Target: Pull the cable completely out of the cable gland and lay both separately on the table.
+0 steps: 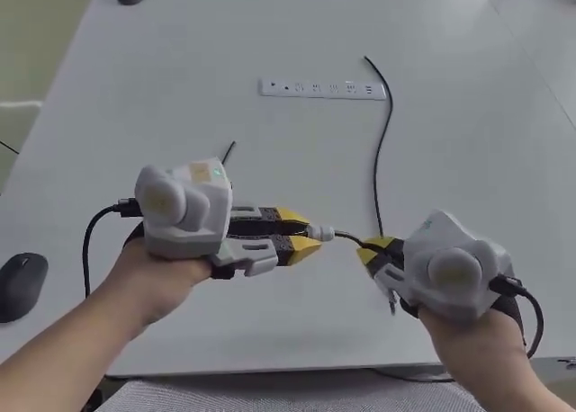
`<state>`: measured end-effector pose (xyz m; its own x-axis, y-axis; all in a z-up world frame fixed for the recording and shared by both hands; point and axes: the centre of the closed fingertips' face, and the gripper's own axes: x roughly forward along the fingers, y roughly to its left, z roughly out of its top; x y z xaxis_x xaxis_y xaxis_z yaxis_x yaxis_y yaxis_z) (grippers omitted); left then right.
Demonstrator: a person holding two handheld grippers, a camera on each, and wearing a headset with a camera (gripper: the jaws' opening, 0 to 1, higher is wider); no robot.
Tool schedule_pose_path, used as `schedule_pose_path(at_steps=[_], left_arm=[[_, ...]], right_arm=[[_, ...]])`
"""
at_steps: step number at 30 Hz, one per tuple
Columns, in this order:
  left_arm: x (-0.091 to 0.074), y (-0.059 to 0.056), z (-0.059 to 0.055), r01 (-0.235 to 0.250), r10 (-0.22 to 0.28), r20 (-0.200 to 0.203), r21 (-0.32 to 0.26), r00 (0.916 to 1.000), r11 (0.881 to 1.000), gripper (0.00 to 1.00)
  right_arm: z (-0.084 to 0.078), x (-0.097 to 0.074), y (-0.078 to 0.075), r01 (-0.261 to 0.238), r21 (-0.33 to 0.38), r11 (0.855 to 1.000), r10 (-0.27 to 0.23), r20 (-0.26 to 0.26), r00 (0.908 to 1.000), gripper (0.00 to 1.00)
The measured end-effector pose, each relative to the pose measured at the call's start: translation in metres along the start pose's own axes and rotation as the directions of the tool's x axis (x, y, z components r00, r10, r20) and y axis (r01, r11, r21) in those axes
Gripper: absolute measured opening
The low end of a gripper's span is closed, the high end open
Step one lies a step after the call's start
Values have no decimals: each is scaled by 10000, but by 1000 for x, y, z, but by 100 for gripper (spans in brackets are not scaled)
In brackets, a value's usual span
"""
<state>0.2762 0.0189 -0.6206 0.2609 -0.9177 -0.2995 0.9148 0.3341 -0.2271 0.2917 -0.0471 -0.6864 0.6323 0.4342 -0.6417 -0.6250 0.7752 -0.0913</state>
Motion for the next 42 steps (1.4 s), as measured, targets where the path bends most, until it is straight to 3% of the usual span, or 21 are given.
schedule_pose_path(at_steps=[5, 10, 15, 24, 27, 31, 36, 40, 42], left_arm=[[-3, 1, 3, -13, 14, 130, -45, 9999, 10000, 15], [-1, 0, -1, 54, -54, 12, -36, 10000, 10000, 15], [1, 1, -1, 73, -73, -31, -11, 10000, 10000, 15], [-4, 9, 0, -60, 60, -9, -88, 10000, 9999, 15], [-5, 9, 1, -78, 79, 54, -162, 10000, 9998, 15], [-6, 10, 2, -77, 80, 127, -192, 9999, 9998, 15], [-7, 8, 2, -79, 81, 104, -169, 9999, 9998, 15], [-8, 7, 0, -73, 75, 70, -196, 9999, 9998, 15], [-8, 7, 0, -70, 71, 67, -205, 10000, 9998, 15]], right_arm=[[-20, 2, -8, 152, 1504, 9885, -91, -410, 9991, 0], [-31, 4, -10, 199, 2083, 9779, -64, -653, 9978, 0], [-31, 5, -7, 148, 2031, 9790, -11, -678, 9977, 0], [-21, 0, 3, -288, 1343, 9905, 336, -333, 9989, 0], [-13, -3, 5, -243, 410, 9989, 253, -234, 9994, 0], [-6, -7, 7, -301, 206, 9993, 303, -131, 9995, 5], [12, -16, 9, -396, -144, 9991, 398, 132, 9991, 10], [38, -23, 12, -317, -1243, 9917, 362, 344, 9988, 11], [49, -23, 16, -381, -1891, 9812, 449, 317, 9985, 11]])
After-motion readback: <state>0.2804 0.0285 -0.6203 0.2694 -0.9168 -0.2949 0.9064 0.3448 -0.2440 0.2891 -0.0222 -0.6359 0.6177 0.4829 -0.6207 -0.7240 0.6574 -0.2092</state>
